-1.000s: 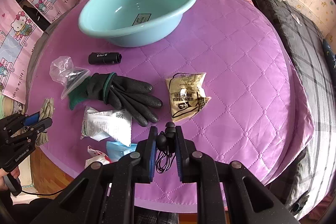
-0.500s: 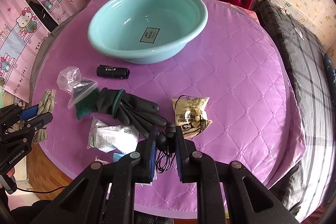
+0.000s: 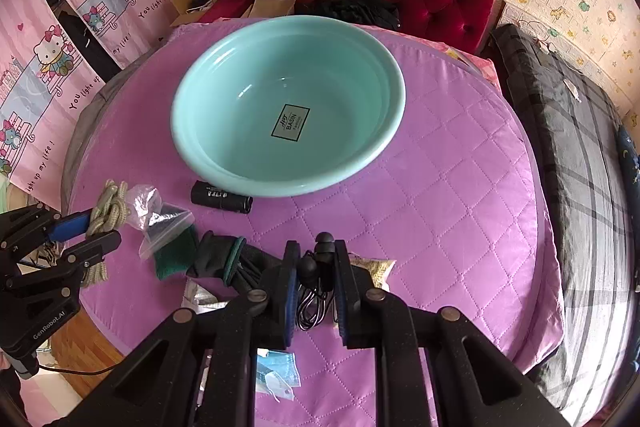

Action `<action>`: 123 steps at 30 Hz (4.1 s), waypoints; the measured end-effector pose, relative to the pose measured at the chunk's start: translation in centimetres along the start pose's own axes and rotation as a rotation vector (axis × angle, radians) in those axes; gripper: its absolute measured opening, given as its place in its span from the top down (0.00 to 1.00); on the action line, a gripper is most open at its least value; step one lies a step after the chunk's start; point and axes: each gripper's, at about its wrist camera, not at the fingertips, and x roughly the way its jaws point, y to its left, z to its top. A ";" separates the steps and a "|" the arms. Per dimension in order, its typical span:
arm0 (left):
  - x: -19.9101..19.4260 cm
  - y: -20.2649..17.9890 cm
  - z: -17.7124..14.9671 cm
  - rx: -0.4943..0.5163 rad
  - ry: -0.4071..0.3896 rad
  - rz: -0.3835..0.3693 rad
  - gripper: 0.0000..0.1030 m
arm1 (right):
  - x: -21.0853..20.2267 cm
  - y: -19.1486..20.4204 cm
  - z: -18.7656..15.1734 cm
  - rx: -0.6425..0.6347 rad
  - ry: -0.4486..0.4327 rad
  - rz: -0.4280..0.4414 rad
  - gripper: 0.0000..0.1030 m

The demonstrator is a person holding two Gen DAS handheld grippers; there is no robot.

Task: Organize soft objects
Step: 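Carry the earphones with the right tool while the left tool carries the rope into the basin, then open both tools to release the items and withdraw from the basin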

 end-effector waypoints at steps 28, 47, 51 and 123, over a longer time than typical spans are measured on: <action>5.9 0.6 10.4 0.051 0.006 -0.028 0.74 | 5.8 -0.6 11.1 0.012 -0.015 0.077 0.84; 13.3 1.7 13.8 0.040 0.038 -0.023 0.74 | 12.7 -1.9 14.7 0.061 -0.014 0.082 0.84; 14.5 2.0 14.1 0.043 0.040 -0.015 0.74 | 13.8 -2.0 15.0 0.071 -0.003 0.084 0.83; 1.1 1.7 3.4 -0.003 -0.116 0.121 0.00 | 1.2 -1.7 1.3 0.036 -0.074 -0.070 0.00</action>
